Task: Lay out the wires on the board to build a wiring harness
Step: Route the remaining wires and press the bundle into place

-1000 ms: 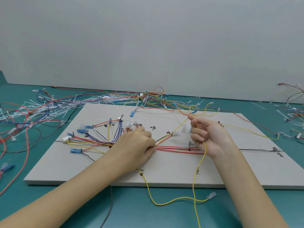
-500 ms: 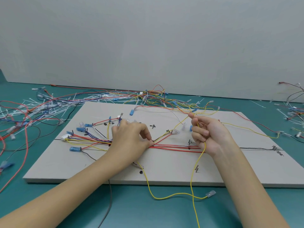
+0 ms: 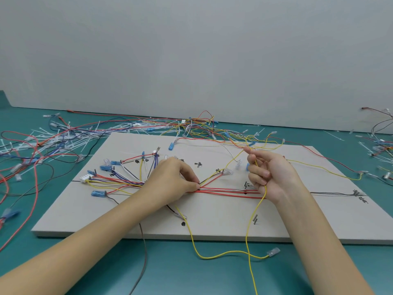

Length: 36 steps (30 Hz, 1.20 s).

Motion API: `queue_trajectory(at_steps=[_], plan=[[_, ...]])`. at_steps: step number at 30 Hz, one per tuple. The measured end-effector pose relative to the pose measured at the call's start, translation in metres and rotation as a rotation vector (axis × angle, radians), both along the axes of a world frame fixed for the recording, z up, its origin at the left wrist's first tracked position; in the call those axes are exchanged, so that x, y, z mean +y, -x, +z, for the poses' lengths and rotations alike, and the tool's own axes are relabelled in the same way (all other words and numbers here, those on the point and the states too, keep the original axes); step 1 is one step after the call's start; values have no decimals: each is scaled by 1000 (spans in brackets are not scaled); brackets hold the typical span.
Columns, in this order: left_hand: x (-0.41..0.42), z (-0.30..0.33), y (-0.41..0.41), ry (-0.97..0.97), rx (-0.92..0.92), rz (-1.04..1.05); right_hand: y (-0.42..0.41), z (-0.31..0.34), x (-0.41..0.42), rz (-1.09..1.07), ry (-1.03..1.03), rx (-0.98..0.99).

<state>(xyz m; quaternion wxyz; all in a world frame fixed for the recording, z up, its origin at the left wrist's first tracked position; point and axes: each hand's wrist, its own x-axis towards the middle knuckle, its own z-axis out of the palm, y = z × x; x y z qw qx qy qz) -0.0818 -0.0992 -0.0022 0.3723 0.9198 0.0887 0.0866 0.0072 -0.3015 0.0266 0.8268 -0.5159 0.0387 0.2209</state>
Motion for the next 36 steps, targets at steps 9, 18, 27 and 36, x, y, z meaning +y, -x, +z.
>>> queue_trajectory(at_steps=[9,18,27,36], plan=[[1,2,-5,133,90,-62,0,1,-2,29,-39,36],[4,7,-16,112,161,-73,0,1,-3,54,-62,46],[6,3,-13,139,111,-103,0,2,-1,5,-129,83],[6,0,-7,-422,-179,-297,2,2,3,-60,-139,60]])
